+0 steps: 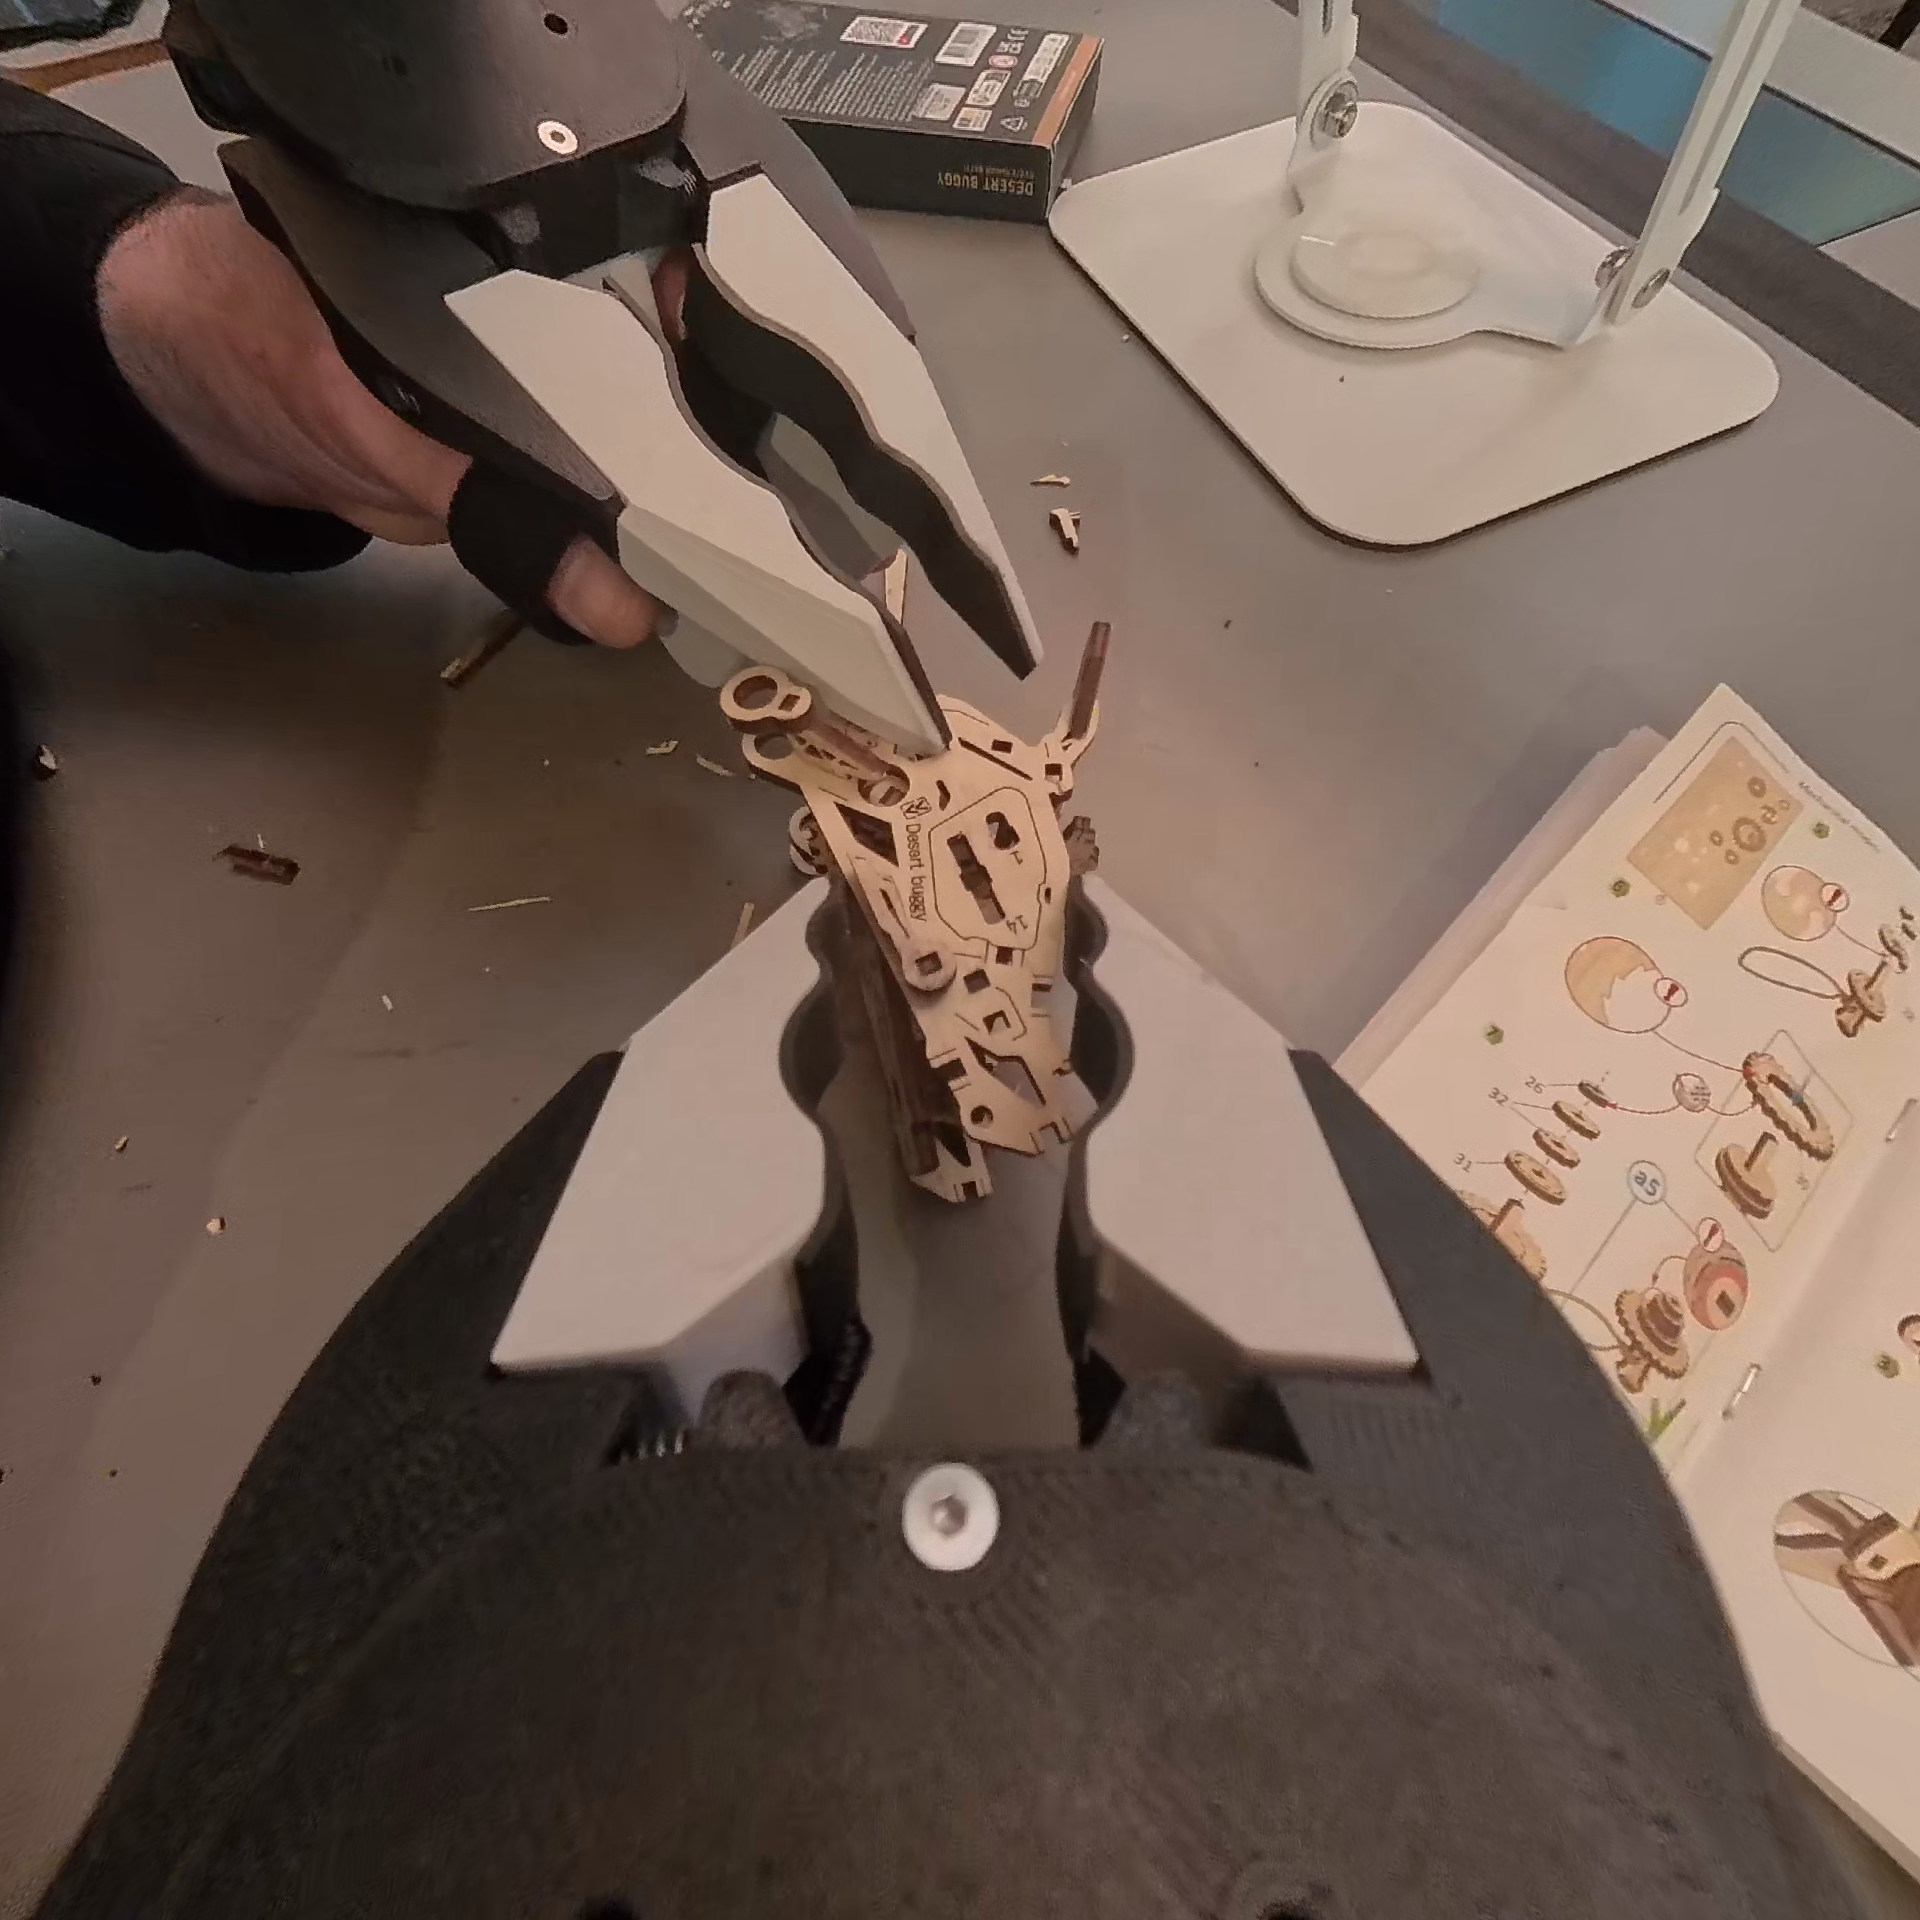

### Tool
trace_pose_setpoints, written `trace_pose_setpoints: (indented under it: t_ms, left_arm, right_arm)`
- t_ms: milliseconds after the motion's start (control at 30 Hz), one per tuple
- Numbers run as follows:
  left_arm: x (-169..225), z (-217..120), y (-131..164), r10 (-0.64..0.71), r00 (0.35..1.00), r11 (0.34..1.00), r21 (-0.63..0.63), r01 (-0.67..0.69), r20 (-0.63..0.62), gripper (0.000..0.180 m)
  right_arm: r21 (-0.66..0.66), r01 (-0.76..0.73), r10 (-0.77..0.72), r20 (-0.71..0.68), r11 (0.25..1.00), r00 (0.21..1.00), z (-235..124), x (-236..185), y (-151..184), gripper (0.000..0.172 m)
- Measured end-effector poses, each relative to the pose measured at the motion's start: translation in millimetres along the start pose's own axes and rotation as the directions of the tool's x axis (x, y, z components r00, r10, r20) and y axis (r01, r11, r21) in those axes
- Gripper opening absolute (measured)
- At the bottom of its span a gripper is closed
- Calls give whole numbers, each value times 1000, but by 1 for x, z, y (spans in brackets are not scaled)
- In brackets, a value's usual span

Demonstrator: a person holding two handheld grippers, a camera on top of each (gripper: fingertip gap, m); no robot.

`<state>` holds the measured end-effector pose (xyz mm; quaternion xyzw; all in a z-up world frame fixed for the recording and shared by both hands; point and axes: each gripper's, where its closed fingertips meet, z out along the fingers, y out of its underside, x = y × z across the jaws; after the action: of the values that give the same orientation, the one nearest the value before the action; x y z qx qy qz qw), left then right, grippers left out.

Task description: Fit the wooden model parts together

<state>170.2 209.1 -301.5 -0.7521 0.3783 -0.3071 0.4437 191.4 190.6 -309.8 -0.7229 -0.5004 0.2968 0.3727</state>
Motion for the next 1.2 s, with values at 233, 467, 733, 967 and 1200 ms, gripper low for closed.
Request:
trace_pose_setpoints:
  t_ms: [233, 467, 733, 967, 1200]
  left_arm:
    - [-3, -1, -5, -8, 1000, 1000, 30, 7, 24, 35]
    - [-7, 0, -2, -4, 999, 1000, 5, 4, 54, 45]
    - [-8, 1, -2, 42, 997, 999, -9, -42, 71, 42]
    - [-8, 2, -3, 51, 996, 999, -17, -50, 73, 43]
    - [-11, 4, -4, 50, 995, 999, -18, -48, 85, 45]
  right_arm:
    - [2, -14, 14, 5, 1000, 1000, 1, 1, 1, 38]
    - [-5, -16, 16, 3, 1000, 1000, 2, 1, 3, 40]
    - [36, -4, 5, -19, 999, 1000, -7, 4, -4, 42]
    - [36, -17, 18, -15, 999, 1000, -8, 4, -2, 36]
    - [42, -34, 35, -15, 999, 999, -9, 4, -1, 35]
